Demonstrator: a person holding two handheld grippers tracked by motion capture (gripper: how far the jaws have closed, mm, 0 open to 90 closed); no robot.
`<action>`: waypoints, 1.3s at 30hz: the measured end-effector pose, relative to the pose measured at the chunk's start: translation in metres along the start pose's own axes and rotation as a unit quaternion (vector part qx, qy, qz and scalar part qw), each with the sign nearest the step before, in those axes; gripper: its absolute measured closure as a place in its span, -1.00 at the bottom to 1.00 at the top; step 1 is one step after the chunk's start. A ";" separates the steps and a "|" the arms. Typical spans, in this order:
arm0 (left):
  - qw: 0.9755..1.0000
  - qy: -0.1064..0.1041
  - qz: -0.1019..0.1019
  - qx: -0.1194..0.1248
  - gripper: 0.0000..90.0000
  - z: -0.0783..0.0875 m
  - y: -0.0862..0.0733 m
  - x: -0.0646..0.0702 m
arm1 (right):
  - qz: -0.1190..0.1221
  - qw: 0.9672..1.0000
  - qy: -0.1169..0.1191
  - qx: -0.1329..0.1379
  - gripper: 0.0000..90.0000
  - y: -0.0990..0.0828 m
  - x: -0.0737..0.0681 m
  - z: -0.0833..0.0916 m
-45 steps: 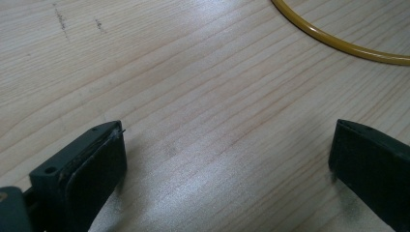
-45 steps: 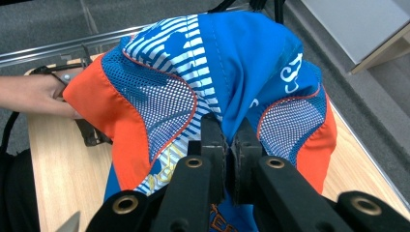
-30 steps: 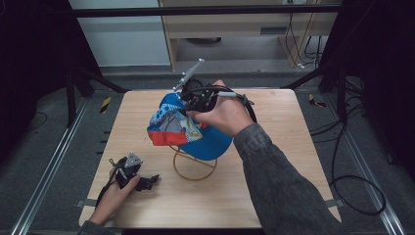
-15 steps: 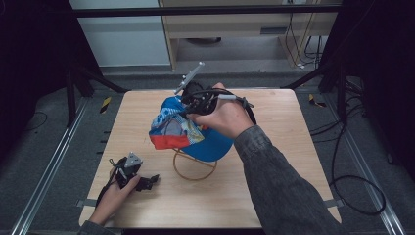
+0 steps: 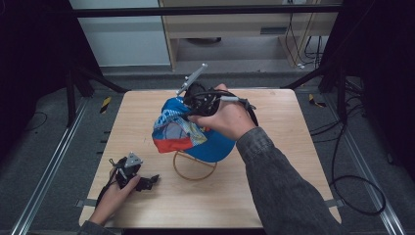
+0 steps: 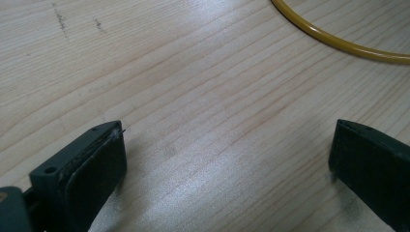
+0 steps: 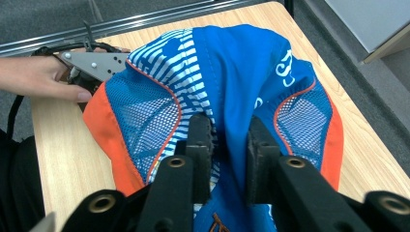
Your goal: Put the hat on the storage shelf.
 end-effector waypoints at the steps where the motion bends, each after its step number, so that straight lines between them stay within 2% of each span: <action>1: 1.000 0.000 0.000 0.000 -1.00 0.000 0.000 0.000 | 0.000 1.000 -0.003 -0.001 0.58 -0.001 0.000 0.000; 11: 1.000 0.000 0.000 0.000 -1.00 0.000 0.000 0.000 | -0.003 1.000 -0.013 -0.005 0.29 -0.002 0.001 -0.001; 17: 1.000 0.000 0.001 0.001 -1.00 0.000 0.000 0.000 | -0.009 1.000 -0.016 -0.001 0.23 -0.003 0.003 0.002; 39: 1.000 0.000 0.000 0.000 -1.00 0.000 0.000 0.000 | -0.023 1.000 -0.004 0.006 -0.09 -0.003 0.002 0.005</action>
Point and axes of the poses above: each handheld gripper's, and its own axes: z roughly backward along the jaws, y roughly out of its top, x roughly to its right, the point moved 9 cm from there along -z, roughly forward along the jaws, and after that the axes turned 9 degrees about -x, right-handed, at the moved point
